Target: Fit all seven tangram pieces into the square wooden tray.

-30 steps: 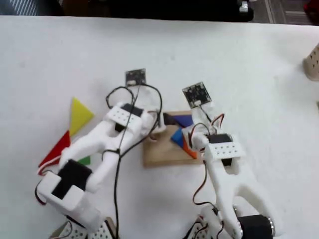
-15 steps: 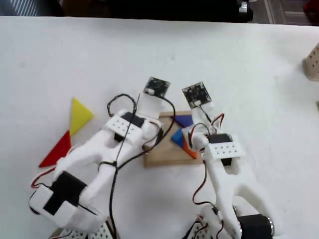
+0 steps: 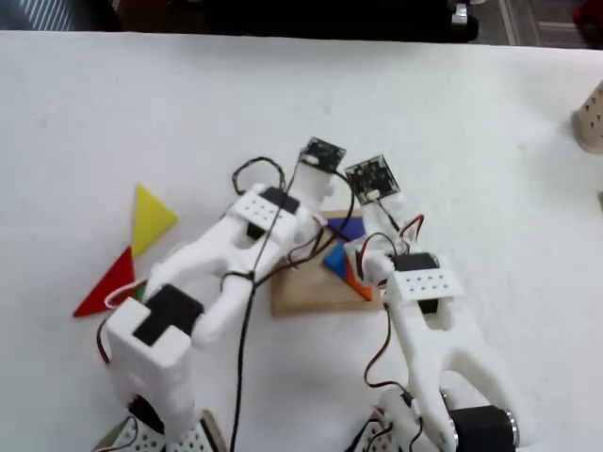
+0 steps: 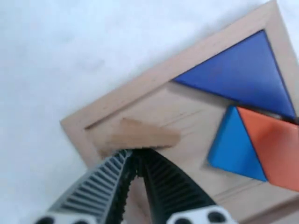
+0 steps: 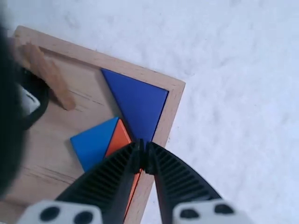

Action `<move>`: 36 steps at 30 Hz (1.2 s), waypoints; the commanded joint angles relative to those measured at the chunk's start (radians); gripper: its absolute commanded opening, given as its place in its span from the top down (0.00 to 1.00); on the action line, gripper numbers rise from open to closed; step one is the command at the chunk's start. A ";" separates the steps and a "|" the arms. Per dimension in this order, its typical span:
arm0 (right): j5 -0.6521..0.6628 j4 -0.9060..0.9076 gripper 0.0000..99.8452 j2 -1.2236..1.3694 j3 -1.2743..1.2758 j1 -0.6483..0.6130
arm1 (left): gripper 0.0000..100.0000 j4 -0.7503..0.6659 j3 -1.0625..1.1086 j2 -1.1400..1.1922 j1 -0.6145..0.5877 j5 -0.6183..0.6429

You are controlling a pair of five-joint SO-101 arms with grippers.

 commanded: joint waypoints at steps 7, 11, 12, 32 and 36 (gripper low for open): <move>0.009 -0.022 0.98 -0.033 -0.012 0.010 | 0.98 0.052 -0.060 -0.028 0.087 -0.006; 0.009 -0.022 0.98 -0.033 -0.012 0.010 | 0.98 0.064 0.015 -0.162 0.082 -0.008; 0.009 -0.022 0.98 -0.033 -0.012 0.010 | 0.98 0.060 0.046 -0.206 0.070 -0.011; 0.009 -0.022 0.98 -0.033 -0.012 0.012 | 0.98 -0.390 0.242 -0.309 -0.119 -0.008; 0.009 -0.022 0.98 -0.033 -0.012 0.016 | 0.98 -0.494 0.153 -0.226 -0.116 -0.008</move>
